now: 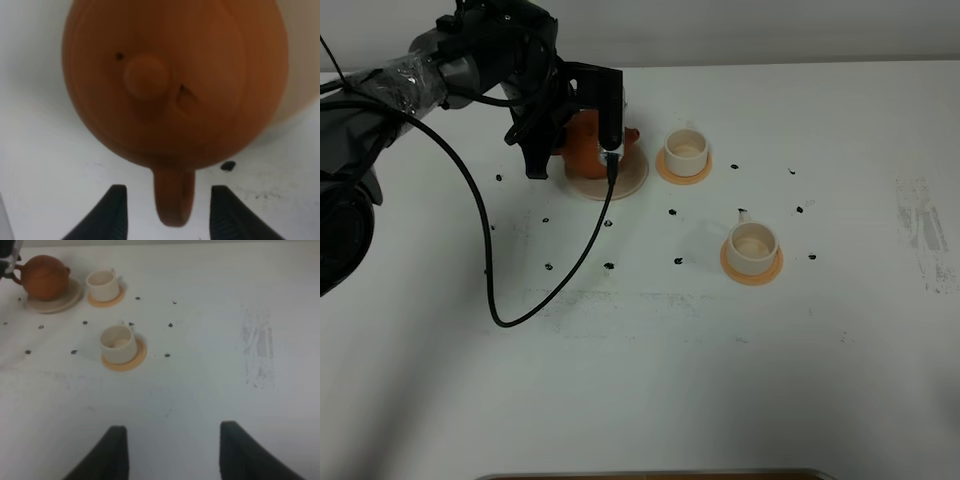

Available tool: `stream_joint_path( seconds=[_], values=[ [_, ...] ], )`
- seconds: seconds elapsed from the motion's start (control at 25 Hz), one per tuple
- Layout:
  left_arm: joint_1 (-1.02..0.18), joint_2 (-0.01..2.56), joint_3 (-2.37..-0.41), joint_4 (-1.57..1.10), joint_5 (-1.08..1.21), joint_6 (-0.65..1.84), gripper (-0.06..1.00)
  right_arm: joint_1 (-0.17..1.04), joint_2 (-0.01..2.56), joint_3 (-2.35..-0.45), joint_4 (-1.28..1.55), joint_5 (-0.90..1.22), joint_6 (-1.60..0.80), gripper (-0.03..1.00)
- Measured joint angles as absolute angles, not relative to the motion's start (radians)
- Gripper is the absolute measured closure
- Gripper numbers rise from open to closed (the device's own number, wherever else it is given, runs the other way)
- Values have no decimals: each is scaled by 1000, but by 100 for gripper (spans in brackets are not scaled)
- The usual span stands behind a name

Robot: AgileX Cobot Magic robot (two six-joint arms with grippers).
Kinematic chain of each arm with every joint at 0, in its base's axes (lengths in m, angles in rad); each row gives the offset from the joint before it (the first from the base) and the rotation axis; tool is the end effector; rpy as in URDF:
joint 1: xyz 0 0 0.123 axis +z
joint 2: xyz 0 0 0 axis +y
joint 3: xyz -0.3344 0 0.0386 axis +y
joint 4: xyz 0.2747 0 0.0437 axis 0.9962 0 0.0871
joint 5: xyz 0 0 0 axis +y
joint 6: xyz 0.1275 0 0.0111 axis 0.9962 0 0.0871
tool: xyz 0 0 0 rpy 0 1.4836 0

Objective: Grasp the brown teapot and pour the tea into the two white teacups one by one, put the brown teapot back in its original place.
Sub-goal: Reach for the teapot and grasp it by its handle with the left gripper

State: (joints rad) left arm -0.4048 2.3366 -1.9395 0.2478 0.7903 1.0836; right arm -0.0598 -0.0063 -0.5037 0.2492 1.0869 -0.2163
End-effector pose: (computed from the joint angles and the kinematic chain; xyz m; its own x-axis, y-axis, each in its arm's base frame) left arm 0.5499 -0.2113 0.1599 0.0492 0.9988 0.0037 0.8695 -0.0447 0.4919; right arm -0.0036 0.0282 0.2744 -0.4425 -0.0696 -0.8941 -0.1797 0.9836 0.0123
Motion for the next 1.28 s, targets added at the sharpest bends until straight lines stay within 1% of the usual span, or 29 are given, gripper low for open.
stream_joint_path(
  seconds=[0.28, 0.44, 0.68, 0.72, 0.8, 1.28],
  values=[
    [-405, 2356, -1939, 248, 785, 1061, 54, -60, -6, -504, 249, 1087, -216, 53],
    [-405, 2356, -1939, 249, 789, 1042, 58, -60, -6, -504, 249, 1087, -216, 53],
    [-405, 2356, -1939, 251, 792, 1035, 69, -60, -6, -504, 249, 1087, -216, 53],
    [-405, 2356, -1939, 251, 792, 1035, 72, -60, -6, -504, 249, 1087, -216, 53],
    [-405, 2356, -1939, 253, 792, 1035, 81, -60, -6, -504, 249, 1087, -216, 53],
    [-399, 2344, -1940, 192, 806, 1035, 82, -60, -6, -504, 249, 1087, -216, 53]
  ],
)
